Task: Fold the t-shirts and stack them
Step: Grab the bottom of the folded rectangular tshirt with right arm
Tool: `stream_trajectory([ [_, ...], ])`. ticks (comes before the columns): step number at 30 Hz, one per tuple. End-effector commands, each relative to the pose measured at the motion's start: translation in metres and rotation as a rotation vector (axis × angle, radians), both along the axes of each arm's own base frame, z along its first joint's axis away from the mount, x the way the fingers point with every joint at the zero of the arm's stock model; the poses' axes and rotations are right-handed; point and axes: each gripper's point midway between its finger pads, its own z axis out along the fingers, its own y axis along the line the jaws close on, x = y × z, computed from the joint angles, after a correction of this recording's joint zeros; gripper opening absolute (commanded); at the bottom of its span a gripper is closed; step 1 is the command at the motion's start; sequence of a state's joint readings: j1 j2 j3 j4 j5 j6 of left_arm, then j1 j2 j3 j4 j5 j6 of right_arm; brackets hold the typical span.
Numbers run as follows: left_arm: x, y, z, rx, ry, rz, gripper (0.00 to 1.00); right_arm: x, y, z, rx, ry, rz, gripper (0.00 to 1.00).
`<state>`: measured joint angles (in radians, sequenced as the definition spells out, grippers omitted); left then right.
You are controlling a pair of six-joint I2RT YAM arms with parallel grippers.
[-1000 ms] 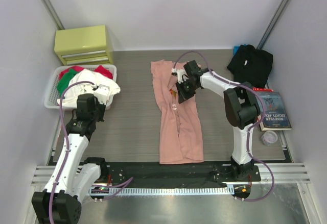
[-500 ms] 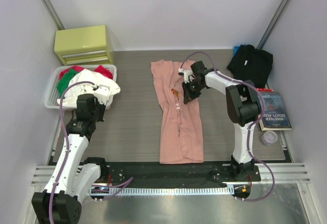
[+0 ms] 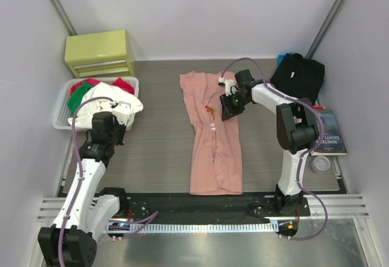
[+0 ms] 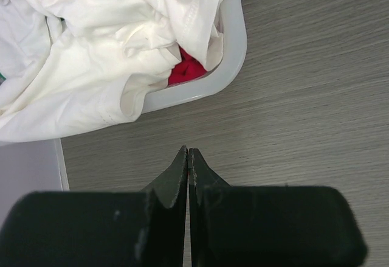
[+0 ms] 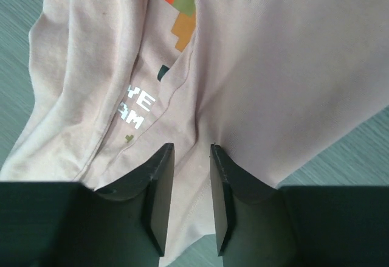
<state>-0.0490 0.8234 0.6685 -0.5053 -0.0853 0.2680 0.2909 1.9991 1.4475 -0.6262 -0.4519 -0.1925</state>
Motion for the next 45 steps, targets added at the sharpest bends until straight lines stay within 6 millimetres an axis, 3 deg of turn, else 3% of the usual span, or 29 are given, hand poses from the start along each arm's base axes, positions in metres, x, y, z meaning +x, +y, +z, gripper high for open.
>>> stream_trajectory([
  [1, 0.006, -0.004, -0.003, -0.026, 0.002, -0.016, 0.00, 0.001, 0.007, 0.030, 0.034, -0.066, 0.041, 0.39],
  [4, 0.002, -0.019, -0.013, -0.060, 0.085, -0.102, 0.00, -0.009, -0.002, 0.052, 0.024, -0.107, 0.019, 0.40],
  [5, 0.000, -0.023, -0.014, -0.055, 0.118, -0.146, 0.00, -0.010, -0.012, 0.075, 0.009, -0.172, -0.008, 0.40],
  [6, -0.016, -0.036, -0.032, -0.110, 0.262, -0.202, 0.00, -0.014, -0.021, 0.081, -0.004, -0.185, -0.025, 0.41],
  [7, -0.010, -0.043, -0.015, -0.132, 0.264, -0.237, 0.00, -0.025, -0.031, 0.082, -0.011, -0.183, -0.040, 0.44],
  [8, -0.011, -0.052, -0.011, -0.163, 0.298, -0.283, 0.02, -0.024, -0.050, 0.100, 0.009, -0.227, -0.093, 0.46],
  [9, -0.020, -0.065, -0.018, -0.241, 0.411, -0.322, 0.15, -0.031, -0.061, 0.100, 0.017, -0.218, -0.123, 0.50],
  [10, -0.007, -0.074, 0.006, -0.274, 0.375, -0.353, 0.21, -0.033, -0.071, 0.104, 0.032, -0.222, -0.153, 0.52],
  [11, -0.003, -0.081, 0.011, -0.311, 0.395, -0.371, 0.27, -0.034, -0.088, 0.115, 0.055, -0.245, -0.198, 0.53],
  [12, 0.009, -0.092, 0.035, -0.359, 0.356, -0.413, 0.40, -0.036, -0.099, 0.113, 0.053, -0.243, -0.225, 0.57],
  [14, 0.017, -0.105, 0.032, -0.442, 0.447, -0.428, 0.51, -0.036, -0.117, 0.115, 0.073, -0.238, -0.282, 0.60],
  [15, 0.015, -0.125, 0.043, -0.558, 0.484, -0.505, 0.56, -0.034, -0.128, 0.118, 0.145, -0.215, -0.323, 0.62],
  [17, 0.013, -0.149, 0.046, -0.762, 0.707, -0.543, 0.59, -0.037, -0.128, 0.120, 0.279, -0.120, -0.349, 0.64],
  [19, 0.021, -0.174, 0.075, -0.981, 0.769, -0.700, 0.60, -0.035, -0.115, 0.127, 0.445, -0.012, -0.306, 0.64],
  [20, 0.017, -0.178, 0.061, -1.116, 0.966, -0.630, 0.62, -0.038, -0.110, 0.127, 0.480, 0.042, -0.300, 0.64],
  [22, 0.037, -0.184, 0.058, -1.213, 0.966, -0.616, 0.66, -0.029, -0.104, 0.127, 0.545, 0.097, -0.291, 0.60],
  [23, 0.045, -0.186, 0.037, -1.236, 1.020, -0.588, 0.66, -0.024, -0.105, 0.127, 0.549, 0.101, -0.296, 0.59],
  [24, 0.052, -0.188, 0.033, -1.238, 1.021, -0.590, 0.67, -0.015, -0.106, 0.131, 0.538, 0.078, -0.292, 0.60],
  [26, 0.063, -0.193, 0.020, -1.299, 1.046, -0.568, 0.68, -0.002, -0.112, 0.118, 0.451, 0.059, -0.308, 0.63],
  [30, 0.077, -0.197, -0.002, -1.217, 1.072, -0.558, 0.70, 0.020, -0.116, 0.112, 0.452, 0.065, -0.324, 0.64],
  [33, 0.085, -0.203, -0.015, -1.187, 1.095, -0.507, 0.71, 0.033, -0.116, 0.095, 0.435, 0.099, -0.341, 0.61],
  [39, 0.066, -0.219, -0.016, -1.145, 1.128, -0.524, 0.71, 0.026, -0.108, 0.075, 0.348, 0.085, -0.335, 0.61],
  [41, 0.073, -0.220, -0.014, -1.011, 0.996, -0.565, 0.71, 0.028, -0.110, 0.072, 0.290, 0.033, -0.331, 0.61],
  [42, 0.066, -0.219, -0.023, -0.973, 1.011, -0.475, 0.71, 0.023, -0.111, 0.072, 0.210, -0.015, -0.328, 0.60],
  [43, 0.068, -0.210, -0.042, -0.766, 0.951, -0.425, 0.72, 0.023, -0.112, 0.071, 0.155, -0.056, -0.320, 0.60],
  [44, 0.084, -0.211, -0.020, -0.663, 0.755, -0.471, 0.72, 0.026, -0.112, 0.075, 0.106, -0.128, -0.290, 0.59],
  [45, 0.078, -0.207, -0.027, -0.561, 0.724, -0.455, 0.73, 0.018, -0.114, 0.068, 0.045, -0.135, -0.286, 0.60],
])
